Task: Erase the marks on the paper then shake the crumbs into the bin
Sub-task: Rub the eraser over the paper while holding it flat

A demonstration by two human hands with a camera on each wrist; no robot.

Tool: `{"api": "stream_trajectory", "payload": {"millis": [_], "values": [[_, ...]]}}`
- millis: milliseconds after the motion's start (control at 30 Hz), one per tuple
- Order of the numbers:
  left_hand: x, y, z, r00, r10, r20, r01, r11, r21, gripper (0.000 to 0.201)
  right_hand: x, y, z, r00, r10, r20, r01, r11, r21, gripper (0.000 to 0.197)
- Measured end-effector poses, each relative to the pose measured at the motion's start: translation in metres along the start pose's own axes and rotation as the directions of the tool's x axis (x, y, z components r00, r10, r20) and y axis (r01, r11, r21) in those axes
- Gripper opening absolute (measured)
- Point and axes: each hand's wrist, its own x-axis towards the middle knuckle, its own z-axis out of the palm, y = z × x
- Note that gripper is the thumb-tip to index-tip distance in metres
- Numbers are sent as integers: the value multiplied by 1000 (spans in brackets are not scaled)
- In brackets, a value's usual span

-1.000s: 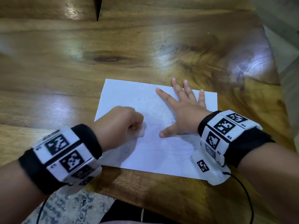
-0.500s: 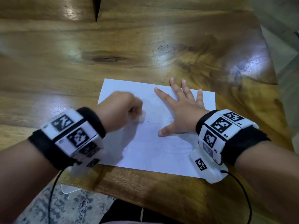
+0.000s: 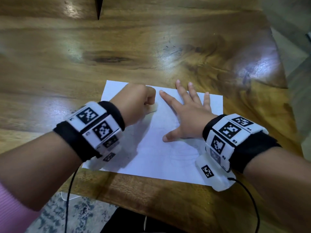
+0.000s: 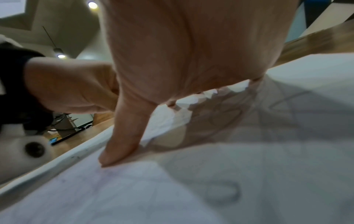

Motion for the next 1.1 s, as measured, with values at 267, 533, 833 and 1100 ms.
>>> {"api": "stream_trajectory", "payload": {"millis": [267, 533, 833, 1100], "values": [[-2, 5, -3, 995, 39, 87, -40, 999, 17, 8, 1, 1, 1, 1000, -1, -11, 1, 1000, 4, 125], [-36, 6, 12, 976, 93, 197, -98, 995, 13, 21, 0, 1, 3, 999, -7, -34, 8, 1000, 9, 124], [-10, 6, -5, 985, -79, 152, 83, 996, -24, 9, -5, 9, 1, 989, -59, -138, 79, 986, 144, 114], [25, 16, -7, 997, -50, 51, 49, 998, 26, 7, -1, 9, 3, 993, -43, -114, 53, 994, 91, 115]]}}
